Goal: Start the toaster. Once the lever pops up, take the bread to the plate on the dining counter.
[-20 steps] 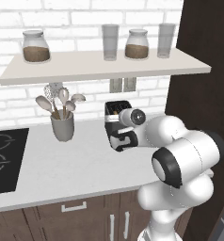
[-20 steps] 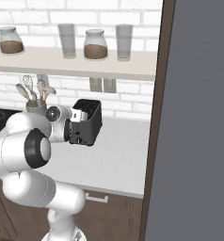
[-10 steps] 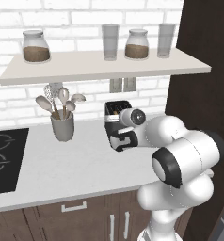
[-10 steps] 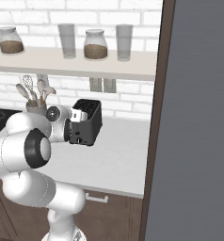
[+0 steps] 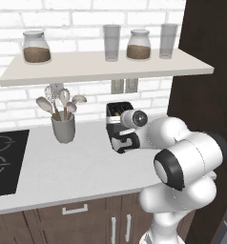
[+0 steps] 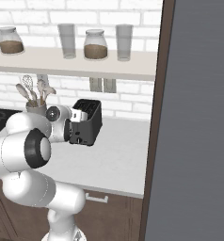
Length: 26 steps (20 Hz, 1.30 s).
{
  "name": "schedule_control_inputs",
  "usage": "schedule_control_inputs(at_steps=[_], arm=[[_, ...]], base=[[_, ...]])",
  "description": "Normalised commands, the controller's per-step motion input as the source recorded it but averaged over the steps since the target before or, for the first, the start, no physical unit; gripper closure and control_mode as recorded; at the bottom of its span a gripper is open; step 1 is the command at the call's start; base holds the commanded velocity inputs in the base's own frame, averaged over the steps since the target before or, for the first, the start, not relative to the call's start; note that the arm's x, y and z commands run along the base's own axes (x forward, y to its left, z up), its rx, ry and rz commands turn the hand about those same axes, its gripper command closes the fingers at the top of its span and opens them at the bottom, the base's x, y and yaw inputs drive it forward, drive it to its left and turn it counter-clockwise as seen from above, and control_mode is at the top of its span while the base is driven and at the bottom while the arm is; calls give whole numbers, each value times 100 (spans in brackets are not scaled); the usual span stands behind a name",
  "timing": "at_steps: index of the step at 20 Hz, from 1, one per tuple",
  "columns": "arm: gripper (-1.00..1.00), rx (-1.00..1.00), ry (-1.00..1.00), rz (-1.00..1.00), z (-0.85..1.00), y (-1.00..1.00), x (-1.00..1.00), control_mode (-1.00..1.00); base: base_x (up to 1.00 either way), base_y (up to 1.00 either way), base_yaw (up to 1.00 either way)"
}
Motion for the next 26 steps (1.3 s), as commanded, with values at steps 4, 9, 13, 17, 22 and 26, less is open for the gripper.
schedule_control_inputs(at_steps=[4,9,13,17,22,26], arm=[[-100,0,0,0,0,0,0,-100],[-100,0,0,0,0,0,0,-100],[-100,0,0,0,0,0,0,-100],[-100,0,0,0,0,0,0,-100],[-100,0,0,0,0,0,0,-100],[-100,0,0,0,0,0,0,-100]], base=[[0,0,0],[0,0,0],[0,0,0],[0,0,0],[0,0,0],[0,0,0]])
